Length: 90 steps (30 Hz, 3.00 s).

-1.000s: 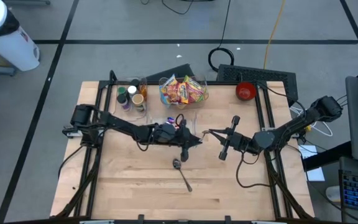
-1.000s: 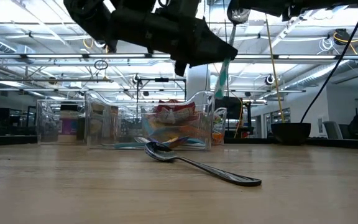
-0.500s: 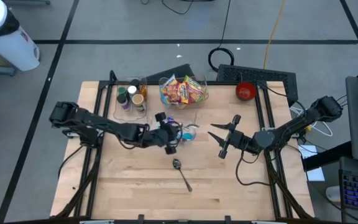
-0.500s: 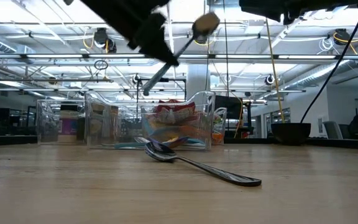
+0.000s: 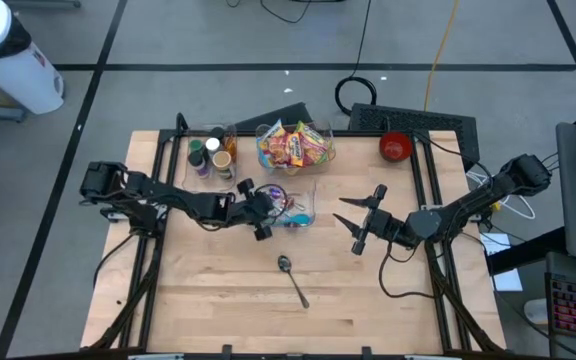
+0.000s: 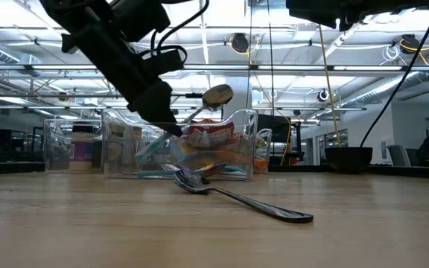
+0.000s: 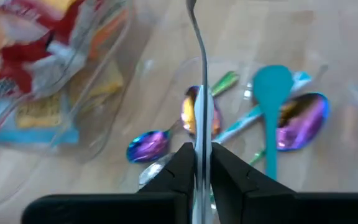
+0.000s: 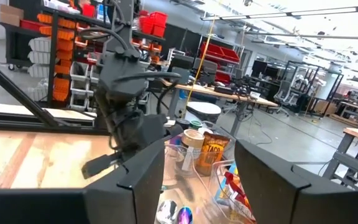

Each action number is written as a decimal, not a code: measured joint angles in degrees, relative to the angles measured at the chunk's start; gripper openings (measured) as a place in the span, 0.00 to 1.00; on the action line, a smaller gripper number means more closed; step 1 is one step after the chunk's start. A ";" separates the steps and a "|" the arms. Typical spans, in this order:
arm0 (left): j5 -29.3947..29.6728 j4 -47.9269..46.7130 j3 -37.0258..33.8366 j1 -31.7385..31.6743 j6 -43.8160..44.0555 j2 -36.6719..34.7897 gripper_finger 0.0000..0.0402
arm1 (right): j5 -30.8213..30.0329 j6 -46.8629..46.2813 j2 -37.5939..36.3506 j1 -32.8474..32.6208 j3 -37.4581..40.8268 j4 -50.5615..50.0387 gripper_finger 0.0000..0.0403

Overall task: Pick & Place Food Item
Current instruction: Put the blue and white spoon into the bottom transparent bin, then put the black spoon into the bottom transparent bin

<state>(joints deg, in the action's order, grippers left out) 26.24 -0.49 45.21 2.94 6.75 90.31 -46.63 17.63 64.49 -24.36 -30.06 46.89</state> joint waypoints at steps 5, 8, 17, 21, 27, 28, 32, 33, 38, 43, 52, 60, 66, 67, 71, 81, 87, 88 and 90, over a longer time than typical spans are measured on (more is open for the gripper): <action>-0.14 -0.12 -0.02 -1.09 4.33 -0.01 0.23 | -0.02 0.00 0.00 0.00 0.01 0.02 0.46; -0.35 0.19 -0.02 -0.89 4.97 -0.03 0.32 | -0.02 -0.02 0.00 0.02 0.01 -0.02 0.47; -1.58 0.27 1.08 -0.06 4.08 -2.04 0.49 | -0.05 -0.02 0.00 0.04 0.00 -0.33 0.47; -9.18 0.69 2.90 1.71 4.30 -5.91 0.50 | -0.06 0.00 0.00 0.04 0.00 -0.50 0.47; -17.46 5.11 3.36 7.03 5.85 -9.00 0.50 | -0.07 -0.27 0.00 0.40 0.00 -0.48 0.48; -18.58 5.35 3.32 8.20 6.11 -8.92 0.50 | -0.07 -0.39 0.00 0.54 0.00 -0.48 0.47; -20.87 5.42 3.26 12.51 9.89 -6.30 0.50 | 0.08 -0.46 0.00 0.72 -0.02 -0.50 0.47; -20.86 5.17 3.19 13.48 11.76 -5.54 0.50 | 0.13 -0.47 0.00 0.72 -0.02 -0.49 0.47; -20.83 6.39 3.22 17.30 23.00 -0.29 0.50 | 0.15 -0.70 0.00 0.72 -0.05 -0.44 0.48; -20.78 9.81 3.22 19.73 31.45 7.15 0.50 | 0.17 -1.89 0.01 0.72 -0.05 -0.44 0.47; -14.72 10.45 3.19 17.41 40.56 10.79 0.50 | 0.26 -1.97 0.01 0.70 -0.05 -0.41 0.47; -14.40 9.13 3.23 15.33 45.27 10.77 0.50 | 0.24 -1.98 0.00 0.68 -0.05 -0.41 0.46; -14.49 5.38 3.23 15.35 48.99 10.77 0.50 | 0.28 -1.97 0.00 0.68 -0.05 -0.44 0.46; -14.45 4.55 3.23 15.35 49.72 10.77 0.50 | 0.28 -1.97 0.00 0.68 -0.05 -0.40 0.46; -14.36 3.71 3.23 15.35 51.10 10.77 0.50 | 0.30 -1.97 0.00 0.68 -0.05 -0.41 0.46; -14.96 7.81 3.23 15.49 52.29 13.71 0.50 | 0.33 -1.97 0.00 0.68 -0.05 -0.40 0.46; -15.72 11.94 3.37 14.84 52.15 15.93 0.50 | 0.28 -1.97 0.00 0.68 -0.02 -0.39 0.45; -15.92 11.95 3.37 14.80 52.02 15.91 0.50 | 0.29 -1.97 0.00 0.68 -0.02 -0.43 0.45; -16.31 11.92 3.37 14.71 51.57 15.91 0.49 | 0.28 -1.99 0.00 0.68 -0.02 -0.39 0.45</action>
<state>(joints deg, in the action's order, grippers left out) 9.92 11.43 48.58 17.65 58.32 106.21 -46.35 15.64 64.49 -23.68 -30.09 46.50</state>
